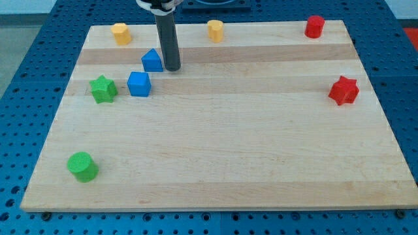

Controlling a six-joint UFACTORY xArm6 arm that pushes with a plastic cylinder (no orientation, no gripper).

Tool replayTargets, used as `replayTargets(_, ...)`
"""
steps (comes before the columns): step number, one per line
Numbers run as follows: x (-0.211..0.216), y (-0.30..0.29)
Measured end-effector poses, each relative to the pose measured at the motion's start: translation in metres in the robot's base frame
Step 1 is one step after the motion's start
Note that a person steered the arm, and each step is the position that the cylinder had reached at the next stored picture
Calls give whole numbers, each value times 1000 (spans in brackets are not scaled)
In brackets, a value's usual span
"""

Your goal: Push the blue cube towards the bottom center

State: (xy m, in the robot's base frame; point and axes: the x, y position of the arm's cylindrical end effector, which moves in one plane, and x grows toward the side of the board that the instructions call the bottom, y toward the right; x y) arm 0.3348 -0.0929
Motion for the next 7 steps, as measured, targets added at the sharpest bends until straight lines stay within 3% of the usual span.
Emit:
replayTargets(4,6,-63)
replayTargets(7,53,-63)
